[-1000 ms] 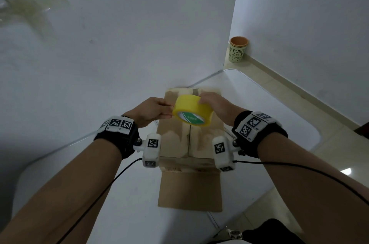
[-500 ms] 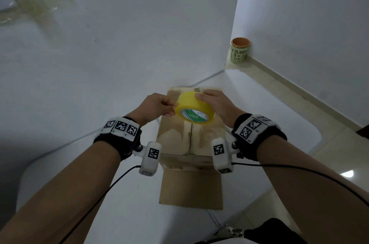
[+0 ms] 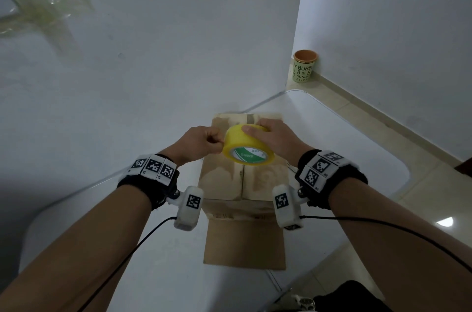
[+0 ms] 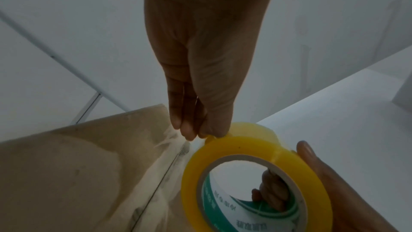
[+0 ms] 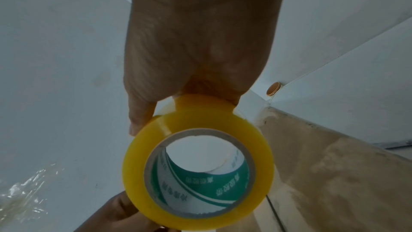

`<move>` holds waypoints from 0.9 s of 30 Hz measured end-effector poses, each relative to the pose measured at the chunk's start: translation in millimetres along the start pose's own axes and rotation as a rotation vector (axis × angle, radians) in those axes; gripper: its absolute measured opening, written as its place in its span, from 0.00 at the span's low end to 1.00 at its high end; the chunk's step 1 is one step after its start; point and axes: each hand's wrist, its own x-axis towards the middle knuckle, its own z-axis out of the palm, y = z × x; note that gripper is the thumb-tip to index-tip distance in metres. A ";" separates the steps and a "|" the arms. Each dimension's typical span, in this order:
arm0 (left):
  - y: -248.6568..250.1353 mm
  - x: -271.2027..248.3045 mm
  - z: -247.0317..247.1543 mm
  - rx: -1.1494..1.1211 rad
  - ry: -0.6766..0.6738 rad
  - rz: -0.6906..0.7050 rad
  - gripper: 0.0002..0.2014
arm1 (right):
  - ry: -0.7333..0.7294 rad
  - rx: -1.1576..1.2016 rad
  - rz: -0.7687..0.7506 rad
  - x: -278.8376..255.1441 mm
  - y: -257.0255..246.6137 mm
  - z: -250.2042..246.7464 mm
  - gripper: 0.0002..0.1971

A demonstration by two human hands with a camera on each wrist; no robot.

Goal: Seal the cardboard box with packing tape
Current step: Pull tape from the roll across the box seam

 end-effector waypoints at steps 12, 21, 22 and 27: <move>-15.4 -7.6 -7.3 -0.473 -0.166 -0.258 0.11 | -0.015 -0.209 0.040 1.3 16.0 -9.5 0.20; 3.3 -1.2 23.5 -0.615 -0.143 -0.314 0.11 | 0.014 -0.136 -0.003 -1.1 7.2 2.5 0.19; 2.7 -0.7 22.4 -0.604 -0.119 -0.325 0.11 | 0.020 -0.135 -0.004 -1.3 8.2 3.1 0.19; 0.3 -2.3 20.5 -0.494 -0.056 -0.256 0.05 | 0.028 -0.128 -0.013 -0.5 5.2 6.2 0.19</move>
